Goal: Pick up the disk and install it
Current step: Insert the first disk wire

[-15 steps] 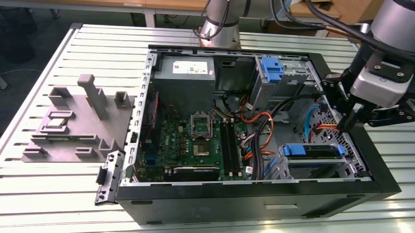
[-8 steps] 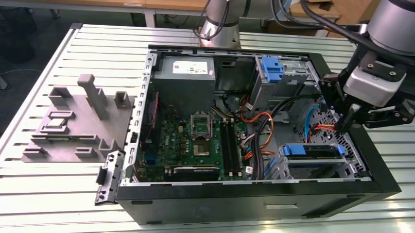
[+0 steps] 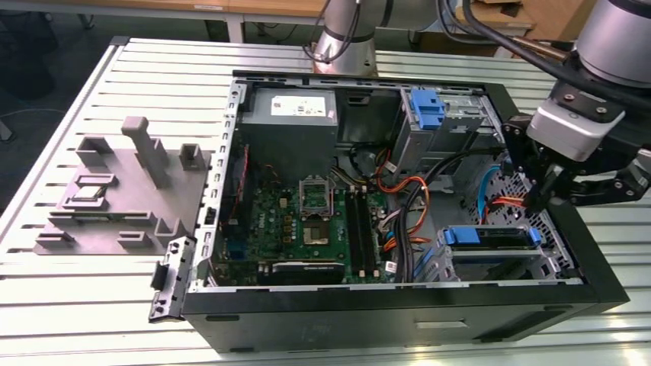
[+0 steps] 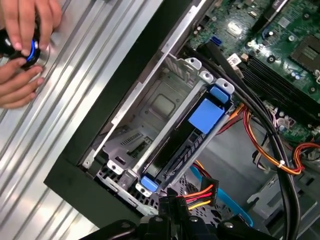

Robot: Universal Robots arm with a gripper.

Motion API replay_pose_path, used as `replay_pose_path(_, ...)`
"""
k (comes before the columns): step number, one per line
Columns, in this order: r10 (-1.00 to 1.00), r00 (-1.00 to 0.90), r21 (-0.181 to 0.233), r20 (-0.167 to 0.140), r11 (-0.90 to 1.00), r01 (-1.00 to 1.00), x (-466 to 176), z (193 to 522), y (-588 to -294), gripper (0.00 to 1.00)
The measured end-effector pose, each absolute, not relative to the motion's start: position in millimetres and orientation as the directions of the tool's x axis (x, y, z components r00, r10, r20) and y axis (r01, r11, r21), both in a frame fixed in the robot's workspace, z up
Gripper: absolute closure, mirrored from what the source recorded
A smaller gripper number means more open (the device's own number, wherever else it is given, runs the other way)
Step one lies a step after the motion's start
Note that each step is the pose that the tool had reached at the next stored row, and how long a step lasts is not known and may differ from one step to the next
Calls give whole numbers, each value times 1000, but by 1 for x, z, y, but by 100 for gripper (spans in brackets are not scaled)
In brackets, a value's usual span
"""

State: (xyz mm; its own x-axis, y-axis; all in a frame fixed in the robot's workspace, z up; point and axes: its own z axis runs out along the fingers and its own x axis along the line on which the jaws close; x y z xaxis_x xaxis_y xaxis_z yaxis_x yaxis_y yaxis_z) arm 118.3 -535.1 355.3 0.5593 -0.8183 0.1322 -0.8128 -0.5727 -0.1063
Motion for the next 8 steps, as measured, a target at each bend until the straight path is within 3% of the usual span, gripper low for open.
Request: replay_pose_path(8,-890,437,-106,132,-451,-886,118,354,-535,83)
